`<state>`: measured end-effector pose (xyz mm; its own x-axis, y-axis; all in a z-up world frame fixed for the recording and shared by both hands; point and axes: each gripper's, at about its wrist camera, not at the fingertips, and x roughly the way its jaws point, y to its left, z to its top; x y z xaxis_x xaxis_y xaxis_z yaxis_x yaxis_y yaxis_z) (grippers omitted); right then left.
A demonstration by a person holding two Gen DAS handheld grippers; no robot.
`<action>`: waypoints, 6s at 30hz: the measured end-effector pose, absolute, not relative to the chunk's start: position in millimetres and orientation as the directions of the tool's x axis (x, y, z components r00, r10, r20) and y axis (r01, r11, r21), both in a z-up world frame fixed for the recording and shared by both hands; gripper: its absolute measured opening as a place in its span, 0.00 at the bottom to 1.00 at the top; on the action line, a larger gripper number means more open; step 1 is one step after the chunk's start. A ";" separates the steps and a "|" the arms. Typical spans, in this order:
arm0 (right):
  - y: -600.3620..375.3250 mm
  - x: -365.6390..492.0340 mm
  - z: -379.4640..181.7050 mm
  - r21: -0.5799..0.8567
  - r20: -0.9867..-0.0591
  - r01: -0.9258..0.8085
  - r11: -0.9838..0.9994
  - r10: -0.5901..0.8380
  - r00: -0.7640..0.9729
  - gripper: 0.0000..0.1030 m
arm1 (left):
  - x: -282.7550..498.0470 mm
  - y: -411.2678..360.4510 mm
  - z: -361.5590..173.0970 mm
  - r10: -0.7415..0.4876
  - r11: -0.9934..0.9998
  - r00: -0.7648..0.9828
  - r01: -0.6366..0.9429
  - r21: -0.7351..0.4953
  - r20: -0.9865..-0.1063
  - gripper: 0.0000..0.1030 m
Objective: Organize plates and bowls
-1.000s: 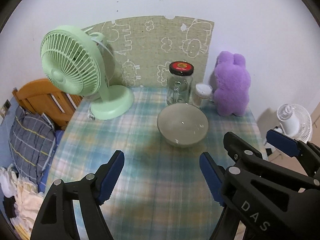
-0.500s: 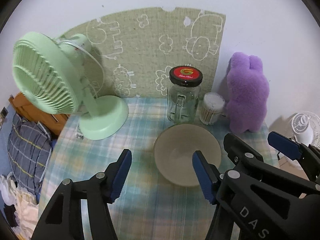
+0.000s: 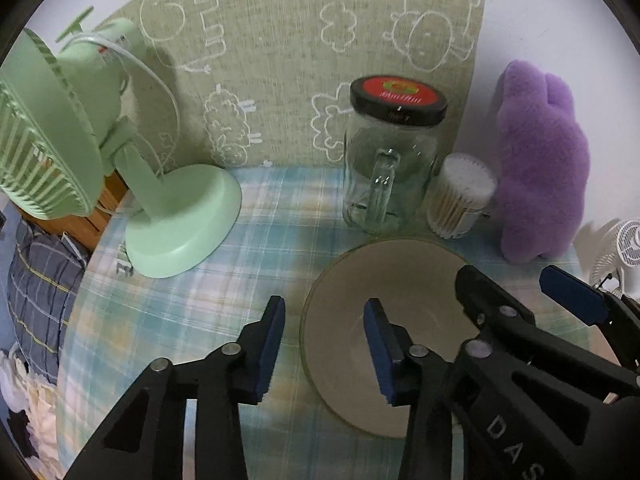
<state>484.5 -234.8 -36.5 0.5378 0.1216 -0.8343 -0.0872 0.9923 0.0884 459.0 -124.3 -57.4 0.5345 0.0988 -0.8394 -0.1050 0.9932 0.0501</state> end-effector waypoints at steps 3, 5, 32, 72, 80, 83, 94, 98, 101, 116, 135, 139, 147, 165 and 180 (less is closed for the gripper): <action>-233.6 491.8 -48.7 0.085 -0.846 -0.084 0.993 0.116 0.520 0.58 | 464.3 -121.7 -68.8 0.104 0.992 0.514 -0.113 0.052 -0.852 0.34; -232.9 494.0 -56.2 0.089 -0.853 -0.081 0.993 0.118 0.509 0.51 | 466.1 -120.5 -75.3 0.107 0.991 0.502 -0.120 0.054 -0.858 0.25; -231.4 496.4 -73.2 0.079 -0.881 -0.071 0.994 0.103 0.462 0.19 | 463.3 -119.6 -81.1 0.123 0.989 0.465 -0.130 0.069 -0.877 0.14; -230.8 361.2 57.3 0.065 -0.807 -0.005 0.998 0.055 0.588 0.19 | 331.2 -112.4 47.8 0.058 0.998 0.584 -0.025 0.054 -0.810 0.14; -217.2 312.3 83.1 0.038 -0.790 0.023 0.999 0.016 0.613 0.19 | 289.5 -94.8 64.3 0.013 1.000 0.606 0.003 0.019 -0.795 0.14; -213.1 292.3 88.8 0.035 -0.786 0.036 0.999 0.005 0.618 0.19 | 275.1 -89.7 68.1 -0.005 1.000 0.612 0.022 0.011 -0.791 0.14; -197.7 223.9 97.8 0.008 -0.776 0.094 0.996 -0.053 0.628 0.19 | 214.4 -73.4 73.9 -0.065 0.996 0.615 0.094 -0.009 -0.786 0.14; -194.1 202.4 94.2 0.008 -0.778 0.114 0.993 -0.065 0.625 0.19 | 197.0 -68.8 68.3 -0.080 0.993 0.607 0.116 -0.012 -0.791 0.14; -191.1 186.3 88.9 0.007 -0.783 0.126 0.992 -0.073 0.617 0.19 | 184.5 -65.9 61.3 -0.089 0.992 0.597 0.128 -0.015 -0.798 0.15; -187.3 134.2 51.2 -0.013 -0.823 0.164 0.986 -0.104 0.559 0.19 | 143.4 -62.2 18.8 -0.123 0.985 0.517 0.165 -0.042 -0.847 0.16; -185.4 123.3 0.5 -0.036 -0.888 0.162 0.986 -0.106 0.446 0.19 | 132.1 -61.7 -32.5 -0.114 0.984 0.408 0.170 -0.048 -0.906 0.17; -183.3 127.1 -4.5 -0.037 -0.893 0.159 0.987 -0.104 0.439 0.19 | 135.4 -60.5 -35.0 -0.106 0.986 0.409 0.165 -0.040 -0.906 0.17; -177.8 137.1 -16.4 -0.036 -0.904 0.139 0.990 -0.091 0.417 0.19 | 143.7 -56.6 -47.3 -0.095 0.989 0.375 0.141 -0.045 -0.922 0.17; -187.5 140.8 -22.9 0.011 -0.907 0.142 0.990 -0.049 0.418 0.18 | 141.5 -60.8 -47.3 -0.096 0.979 0.381 0.204 -0.017 -0.920 0.23; -182.3 120.2 7.1 0.052 -0.876 0.136 0.989 -0.020 0.481 0.61 | 127.9 -47.5 -25.8 -0.255 0.953 0.408 0.256 -0.158 -0.877 0.78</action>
<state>120.2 -182.3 7.1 0.4813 -0.0200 -0.8763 0.1357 0.9894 0.0519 127.9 -47.5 -25.8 0.4079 -0.2554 -0.8766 0.2564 0.9535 -0.1585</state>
